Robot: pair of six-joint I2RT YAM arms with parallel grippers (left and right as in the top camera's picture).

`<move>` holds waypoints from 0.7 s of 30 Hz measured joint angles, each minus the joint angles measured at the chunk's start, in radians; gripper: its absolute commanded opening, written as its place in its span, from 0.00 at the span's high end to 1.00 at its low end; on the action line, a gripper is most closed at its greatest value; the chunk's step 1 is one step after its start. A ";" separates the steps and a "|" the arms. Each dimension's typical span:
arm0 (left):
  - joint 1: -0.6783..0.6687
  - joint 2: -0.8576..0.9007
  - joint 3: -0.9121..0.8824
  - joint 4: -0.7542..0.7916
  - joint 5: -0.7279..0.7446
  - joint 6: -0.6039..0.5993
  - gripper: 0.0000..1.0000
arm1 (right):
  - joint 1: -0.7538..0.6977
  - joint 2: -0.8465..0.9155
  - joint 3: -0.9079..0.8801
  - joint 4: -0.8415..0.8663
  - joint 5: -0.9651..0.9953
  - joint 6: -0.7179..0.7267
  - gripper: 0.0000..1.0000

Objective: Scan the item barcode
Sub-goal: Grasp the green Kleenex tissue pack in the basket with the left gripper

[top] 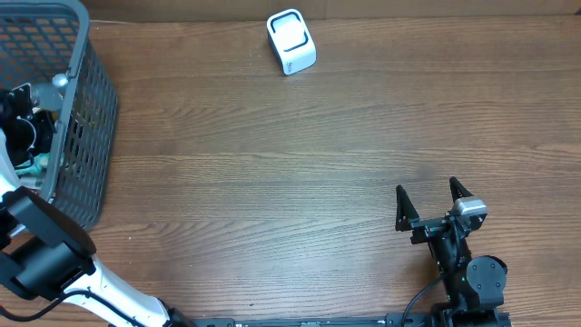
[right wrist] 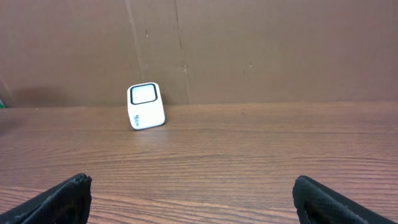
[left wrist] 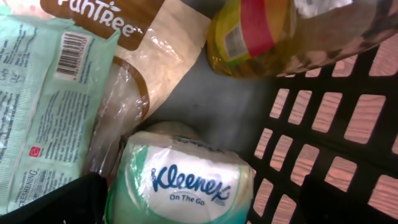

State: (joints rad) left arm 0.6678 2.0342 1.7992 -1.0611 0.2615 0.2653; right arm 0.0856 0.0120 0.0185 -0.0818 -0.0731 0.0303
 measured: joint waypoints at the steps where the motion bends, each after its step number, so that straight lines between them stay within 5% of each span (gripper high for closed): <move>1: -0.002 0.000 0.000 0.000 -0.007 0.001 0.00 | 0.000 0.000 0.000 0.000 0.000 0.000 0.00; 21: -0.014 0.001 -0.016 0.014 -0.040 0.001 0.01 | 0.000 0.000 0.000 0.000 0.000 0.000 0.00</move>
State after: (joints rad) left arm 0.6540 2.0350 1.7836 -1.0473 0.2211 0.2661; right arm 0.0856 0.0120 0.0185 -0.0814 -0.0734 0.0303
